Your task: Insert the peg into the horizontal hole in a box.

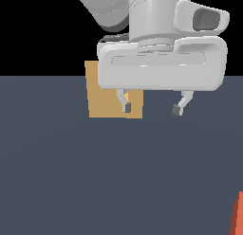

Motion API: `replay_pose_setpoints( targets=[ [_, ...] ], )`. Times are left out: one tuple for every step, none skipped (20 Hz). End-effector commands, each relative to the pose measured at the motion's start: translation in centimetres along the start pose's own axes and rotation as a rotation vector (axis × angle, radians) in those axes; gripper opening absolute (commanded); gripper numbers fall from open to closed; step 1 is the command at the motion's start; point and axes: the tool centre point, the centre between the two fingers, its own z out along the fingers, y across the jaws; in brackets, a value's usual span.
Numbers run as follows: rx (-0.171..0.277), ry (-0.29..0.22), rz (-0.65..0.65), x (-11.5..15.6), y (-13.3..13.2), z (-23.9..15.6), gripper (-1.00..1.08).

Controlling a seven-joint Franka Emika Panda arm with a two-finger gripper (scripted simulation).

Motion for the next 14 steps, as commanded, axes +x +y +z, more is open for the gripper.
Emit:
replay_pose_setpoints(
  targets=[
    [0.001, -0.001, 0.078, -2.8, 1.6, 1.0, 1.00],
    [0.002, -0.002, 0.110, -4.0, 2.1, 1.4, 1.00],
    [0.002, -0.002, 0.142, -5.2, 2.7, 1.8, 1.00],
    [0.003, -0.002, 0.175, -6.4, 3.2, 2.3, 1.00],
    [0.003, -0.002, 0.208, -7.7, 3.7, 2.7, 1.00],
    [0.004, -0.002, 0.239, -8.9, 4.1, 3.1, 1.00],
    [0.004, -0.002, 0.270, -10.1, 4.5, 3.4, 1.00],
    [0.005, -0.002, 0.299, -11.3, 4.8, 3.8, 1.00],
    [0.006, -0.002, 0.327, -12.4, 5.0, 4.2, 1.00],
    [0.006, -0.002, 0.354, -13.4, 5.3, 4.5, 1.00],
    [0.007, -0.002, 0.379, -14.4, 5.4, 4.8, 1.00],
    [0.007, -0.002, 0.403, -15.4, 5.6, 5.1, 1.00],
    [0.007, -0.002, 0.426, -16.3, 5.7, 5.4, 1.00],
    [0.008, -0.002, 0.447, -17.2, 5.8, 5.7, 1.00]
  ],
)
